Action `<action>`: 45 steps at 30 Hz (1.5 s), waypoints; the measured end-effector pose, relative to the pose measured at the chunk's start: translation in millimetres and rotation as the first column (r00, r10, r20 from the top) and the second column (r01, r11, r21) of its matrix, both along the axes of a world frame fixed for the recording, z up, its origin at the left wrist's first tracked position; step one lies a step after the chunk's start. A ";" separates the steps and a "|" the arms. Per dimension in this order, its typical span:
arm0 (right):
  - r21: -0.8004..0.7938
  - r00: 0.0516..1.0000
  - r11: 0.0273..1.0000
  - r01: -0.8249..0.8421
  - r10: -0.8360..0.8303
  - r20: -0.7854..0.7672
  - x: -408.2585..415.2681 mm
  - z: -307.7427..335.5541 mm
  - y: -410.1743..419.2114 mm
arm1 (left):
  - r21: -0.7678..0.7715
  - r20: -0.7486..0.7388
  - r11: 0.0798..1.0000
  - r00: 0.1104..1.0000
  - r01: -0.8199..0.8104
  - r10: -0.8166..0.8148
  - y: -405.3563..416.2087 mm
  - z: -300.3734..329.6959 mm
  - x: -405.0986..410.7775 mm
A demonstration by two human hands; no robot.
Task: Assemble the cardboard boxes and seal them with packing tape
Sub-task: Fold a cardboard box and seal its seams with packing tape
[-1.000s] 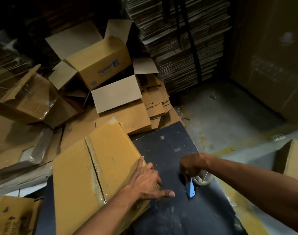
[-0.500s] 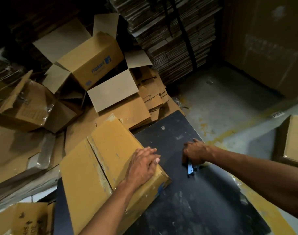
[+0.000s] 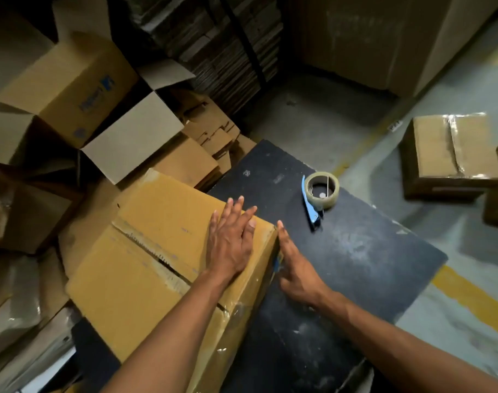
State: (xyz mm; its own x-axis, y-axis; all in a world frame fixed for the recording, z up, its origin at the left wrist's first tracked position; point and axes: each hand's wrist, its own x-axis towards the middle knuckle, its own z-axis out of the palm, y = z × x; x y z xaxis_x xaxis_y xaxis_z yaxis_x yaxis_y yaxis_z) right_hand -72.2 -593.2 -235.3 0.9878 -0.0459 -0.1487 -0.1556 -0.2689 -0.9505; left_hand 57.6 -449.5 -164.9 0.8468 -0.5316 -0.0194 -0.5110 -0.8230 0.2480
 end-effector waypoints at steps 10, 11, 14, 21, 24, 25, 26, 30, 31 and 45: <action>-0.242 0.977 0.947 0.211 -0.202 0.062 -26.0 2.6 19.4 | -0.002 -0.022 1.000 1.000 0.016 -0.016 2.1 -2.3 -1.5; -0.189 0.965 0.946 0.263 -0.257 0.057 -22.0 5.5 15.4 | -0.008 -0.020 1.000 1.000 0.016 -0.016 1.7 -1.8 -1.7; -0.173 0.960 0.944 0.280 -0.281 0.018 -6.9 10.4 21.2 | -0.005 -0.019 1.000 1.000 0.021 -0.021 -0.1 -0.2 -2.2; -0.149 0.951 0.939 0.309 -0.306 0.044 -26.5 12.6 42.1 | 0.003 -0.027 1.000 0.999 0.016 -0.016 0.8 1.4 -4.8; 0.049 0.847 0.848 0.528 -0.530 0.051 -24.2 22.8 22.4 | 0.010 -0.027 1.000 1.000 0.011 -0.011 1.4 0.2 -4.3; 0.127 0.799 0.794 0.595 -0.601 0.016 -17.2 28.8 15.1 | 0.009 -0.028 1.000 1.000 0.010 -0.010 1.7 0.1 -4.2; 0.181 0.770 0.756 0.629 -0.638 -0.011 -7.8 35.7 7.3 | 0.007 -0.031 1.000 0.999 0.010 -0.010 1.7 0.4 -4.0; 0.197 0.877 0.855 0.480 -0.475 -0.071 30.2 54.9 -15.6 | 0.017 -0.037 1.000 0.999 0.013 -0.013 0.7 1.4 -1.7; 0.194 0.902 0.881 0.431 -0.422 -0.089 36.2 54.2 -17.5 | 0.024 -0.032 1.000 0.999 0.018 -0.017 1.4 0.8 -0.9; 0.245 0.926 0.926 0.287 -0.334 0.178 37.5 -26.4 -30.6 | -0.006 -0.025 1.000 0.999 0.020 -0.020 4.0 -4.1 0.8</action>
